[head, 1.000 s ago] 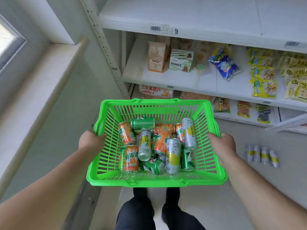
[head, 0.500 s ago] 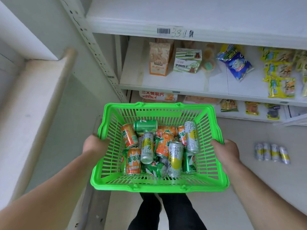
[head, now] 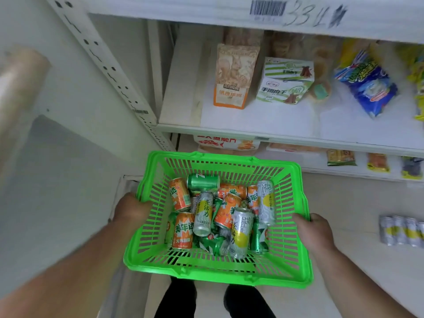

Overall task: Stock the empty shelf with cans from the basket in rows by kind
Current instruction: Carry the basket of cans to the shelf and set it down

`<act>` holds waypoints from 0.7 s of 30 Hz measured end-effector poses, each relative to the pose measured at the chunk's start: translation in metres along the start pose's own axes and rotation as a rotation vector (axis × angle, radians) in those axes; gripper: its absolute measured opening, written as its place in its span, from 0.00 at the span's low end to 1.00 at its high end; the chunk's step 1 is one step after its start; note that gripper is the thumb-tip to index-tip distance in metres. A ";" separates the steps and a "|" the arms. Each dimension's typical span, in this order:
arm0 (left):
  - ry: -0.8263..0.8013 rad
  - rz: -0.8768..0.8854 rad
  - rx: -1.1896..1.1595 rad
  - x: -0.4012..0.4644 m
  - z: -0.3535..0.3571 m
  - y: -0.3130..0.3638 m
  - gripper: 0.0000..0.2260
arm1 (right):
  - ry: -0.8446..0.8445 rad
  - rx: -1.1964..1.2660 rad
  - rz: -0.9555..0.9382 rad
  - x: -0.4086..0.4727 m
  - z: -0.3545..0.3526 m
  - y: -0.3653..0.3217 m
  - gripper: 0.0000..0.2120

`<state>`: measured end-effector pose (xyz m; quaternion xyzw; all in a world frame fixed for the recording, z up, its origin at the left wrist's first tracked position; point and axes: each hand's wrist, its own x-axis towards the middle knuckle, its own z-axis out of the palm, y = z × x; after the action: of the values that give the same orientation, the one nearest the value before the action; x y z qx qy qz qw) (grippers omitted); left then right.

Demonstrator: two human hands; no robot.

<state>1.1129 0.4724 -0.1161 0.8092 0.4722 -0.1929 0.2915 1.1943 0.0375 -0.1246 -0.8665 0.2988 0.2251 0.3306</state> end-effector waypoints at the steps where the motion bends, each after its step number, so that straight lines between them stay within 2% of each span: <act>1: -0.004 0.013 -0.001 0.017 0.010 -0.004 0.06 | -0.010 -0.015 -0.009 0.011 0.015 0.002 0.14; 5: 0.021 0.033 0.006 0.083 0.057 -0.020 0.04 | -0.043 -0.080 -0.019 0.058 0.074 0.015 0.10; 12: 0.064 0.031 -0.018 0.176 0.128 -0.053 0.06 | -0.074 -0.105 -0.068 0.140 0.162 0.034 0.13; 21: 0.092 0.028 0.072 0.234 0.180 -0.065 0.09 | -0.088 -0.123 -0.043 0.194 0.225 0.060 0.10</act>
<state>1.1617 0.5325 -0.4086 0.8337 0.4666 -0.1683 0.2426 1.2510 0.0891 -0.4178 -0.8806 0.2508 0.2739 0.2945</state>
